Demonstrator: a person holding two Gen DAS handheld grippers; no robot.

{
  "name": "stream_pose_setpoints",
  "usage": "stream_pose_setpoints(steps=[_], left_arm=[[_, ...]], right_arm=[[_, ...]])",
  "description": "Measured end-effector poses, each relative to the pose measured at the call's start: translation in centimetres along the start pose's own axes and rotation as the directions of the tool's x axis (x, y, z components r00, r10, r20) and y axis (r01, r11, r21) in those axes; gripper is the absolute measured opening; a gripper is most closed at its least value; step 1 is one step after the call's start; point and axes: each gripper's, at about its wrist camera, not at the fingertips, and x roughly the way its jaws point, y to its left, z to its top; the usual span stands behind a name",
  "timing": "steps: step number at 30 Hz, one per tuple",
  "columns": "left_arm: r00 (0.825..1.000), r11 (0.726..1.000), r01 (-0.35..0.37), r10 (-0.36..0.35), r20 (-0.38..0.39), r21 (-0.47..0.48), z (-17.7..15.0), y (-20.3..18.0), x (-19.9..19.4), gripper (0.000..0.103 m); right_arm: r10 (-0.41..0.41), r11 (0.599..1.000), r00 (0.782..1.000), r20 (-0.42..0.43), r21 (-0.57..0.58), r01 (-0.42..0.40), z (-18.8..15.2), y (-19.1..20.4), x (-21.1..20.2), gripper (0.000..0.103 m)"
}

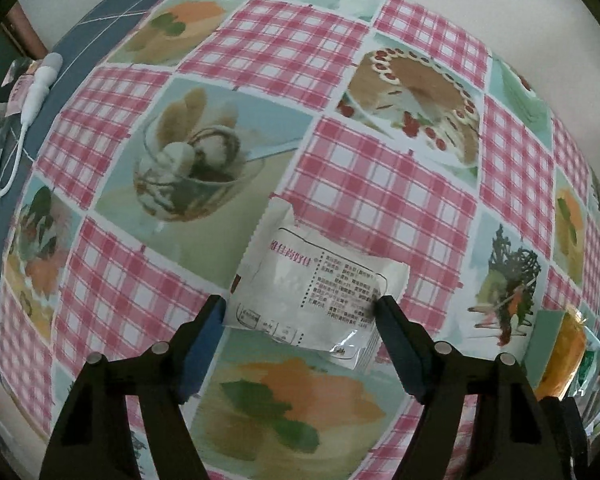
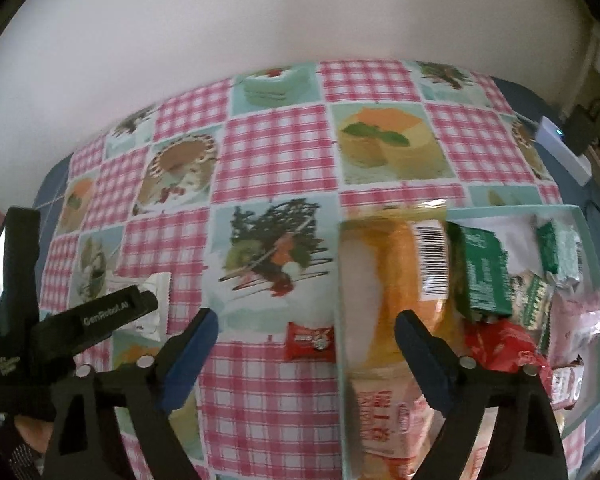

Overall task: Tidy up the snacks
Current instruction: 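Grasp the white pastry with left tool while right grasps red candy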

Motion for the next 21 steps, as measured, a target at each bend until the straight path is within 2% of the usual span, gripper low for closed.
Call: stream_pose_setpoints(steps=[1,4,7,12,14,21], left_arm=[[1.0,1.0,0.0,0.0,-0.002,0.007,0.0,0.4,0.0,0.078],[1.0,1.0,0.004,-0.004,-0.009,0.031,0.0,1.5,-0.2,0.078],[1.0,0.998,0.002,-0.001,-0.011,0.068,0.2,2.6,0.2,0.078],[1.0,0.996,0.004,-0.003,-0.011,0.085,0.3,2.3,0.1,0.078],[1.0,0.996,0.009,-0.008,-0.012,0.088,0.1,2.6,-0.1,0.078],[1.0,0.996,0.014,-0.013,-0.011,0.092,0.2,2.9,0.3,0.078]], right_arm=[[0.005,1.0,1.0,-0.006,-0.007,-0.005,-0.1,0.3,0.1,0.083],[0.02,1.0,0.999,-0.031,-0.019,-0.02,-0.4,0.8,0.8,0.082],[0.013,0.999,0.998,-0.061,-0.036,-0.016,-0.8,1.3,1.6,0.073],[-0.012,0.998,0.997,-0.07,-0.054,0.008,-1.1,1.8,2.1,0.072],[-0.013,0.998,0.997,-0.074,-0.059,0.009,-1.1,2.0,2.0,0.068],[-0.04,0.996,0.995,-0.093,-0.087,0.032,-1.2,2.7,3.1,0.064]])
